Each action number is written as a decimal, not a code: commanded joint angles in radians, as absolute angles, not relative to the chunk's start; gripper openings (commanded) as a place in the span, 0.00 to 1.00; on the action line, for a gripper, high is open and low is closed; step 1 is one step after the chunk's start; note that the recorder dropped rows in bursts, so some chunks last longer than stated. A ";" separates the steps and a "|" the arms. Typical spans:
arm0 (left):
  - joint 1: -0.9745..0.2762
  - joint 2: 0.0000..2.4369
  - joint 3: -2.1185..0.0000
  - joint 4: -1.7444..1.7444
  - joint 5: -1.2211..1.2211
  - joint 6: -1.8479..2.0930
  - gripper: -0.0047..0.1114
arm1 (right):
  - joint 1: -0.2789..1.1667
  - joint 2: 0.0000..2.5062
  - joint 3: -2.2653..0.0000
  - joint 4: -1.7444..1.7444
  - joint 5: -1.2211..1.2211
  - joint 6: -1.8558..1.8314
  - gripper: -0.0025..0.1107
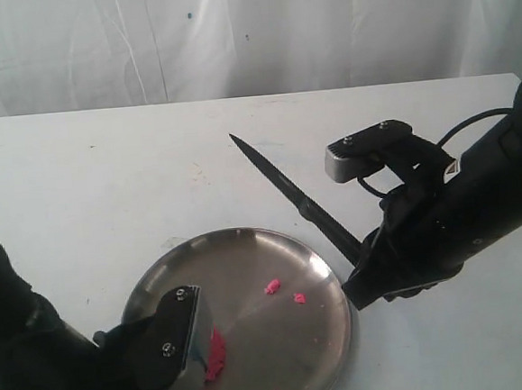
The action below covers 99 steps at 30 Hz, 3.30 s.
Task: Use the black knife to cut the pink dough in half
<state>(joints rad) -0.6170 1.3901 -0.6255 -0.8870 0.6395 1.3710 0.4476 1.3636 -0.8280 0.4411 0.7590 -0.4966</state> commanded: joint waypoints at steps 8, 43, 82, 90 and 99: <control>-0.631 1.564 -0.629 -1.077 0.613 1.597 0.04 | 0.450 1.363 -0.827 0.452 0.702 -0.494 0.02; -0.631 1.722 -0.630 -1.107 -0.024 1.593 0.04 | 0.450 1.363 -0.827 0.458 0.708 -0.494 0.02; -0.322 1.600 -0.805 -0.452 0.325 0.583 0.04 | 0.450 1.521 -0.895 0.504 0.765 -0.575 0.02; -0.322 1.668 -0.821 -0.469 0.281 0.581 0.04 | 0.450 1.521 -0.895 0.504 0.765 -0.574 0.02; -0.322 1.701 -0.852 -0.603 0.270 0.583 0.04 | 0.450 1.526 -0.895 0.504 0.747 -0.573 0.02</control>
